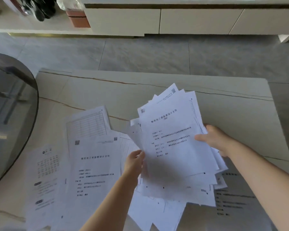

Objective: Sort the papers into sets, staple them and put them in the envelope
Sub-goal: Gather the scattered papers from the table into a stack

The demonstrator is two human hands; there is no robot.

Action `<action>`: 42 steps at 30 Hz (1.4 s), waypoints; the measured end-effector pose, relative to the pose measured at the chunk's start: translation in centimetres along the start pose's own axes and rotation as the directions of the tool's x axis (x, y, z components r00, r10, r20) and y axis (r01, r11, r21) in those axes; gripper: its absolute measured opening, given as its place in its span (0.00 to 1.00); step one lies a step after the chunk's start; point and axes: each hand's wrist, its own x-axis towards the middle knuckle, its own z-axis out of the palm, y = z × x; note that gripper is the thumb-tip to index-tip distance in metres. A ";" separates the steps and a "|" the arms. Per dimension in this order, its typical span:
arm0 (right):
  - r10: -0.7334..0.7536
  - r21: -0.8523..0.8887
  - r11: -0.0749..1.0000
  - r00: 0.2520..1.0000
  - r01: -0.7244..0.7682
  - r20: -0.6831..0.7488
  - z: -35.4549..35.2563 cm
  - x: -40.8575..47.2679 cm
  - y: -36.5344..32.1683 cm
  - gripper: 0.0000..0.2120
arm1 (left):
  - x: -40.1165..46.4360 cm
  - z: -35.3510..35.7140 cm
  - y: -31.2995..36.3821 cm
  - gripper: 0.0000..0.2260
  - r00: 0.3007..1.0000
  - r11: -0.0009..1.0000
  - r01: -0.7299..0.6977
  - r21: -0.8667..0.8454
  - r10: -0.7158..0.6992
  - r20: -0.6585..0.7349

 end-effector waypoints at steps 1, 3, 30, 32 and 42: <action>0.012 0.022 1.000 1.000 -0.012 -0.013 -0.4 -0.7 0.0 0.14 | -0.3 -0.1 -0.4 0.13 1.000 0.991 -0.019 0.129 0.022 -0.017; 0.027 0.070 0.997 0.999 -0.025 -0.040 -0.4 -1.3 1.1 0.16 | -0.5 -0.6 -1.8 0.19 0.993 0.851 -0.057 0.523 0.100 -0.056; -0.262 0.151 0.949 0.958 0.278 -0.118 3.0 -4.8 15.0 0.17 | 5.5 -8.0 -13.1 0.25 0.807 0.349 -0.071 0.935 0.571 -0.152; -0.290 0.147 0.937 0.942 0.315 -0.170 0.9 -7.1 14.7 0.17 | 4.4 -7.9 -12.2 0.25 0.848 0.315 -0.027 0.949 0.509 -0.145; -0.409 0.264 0.808 0.824 0.526 -0.391 -5.9 -14.5 13.4 0.18 | -4.9 -1.3 -4.9 0.21 0.616 0.437 -0.540 0.719 0.788 -0.017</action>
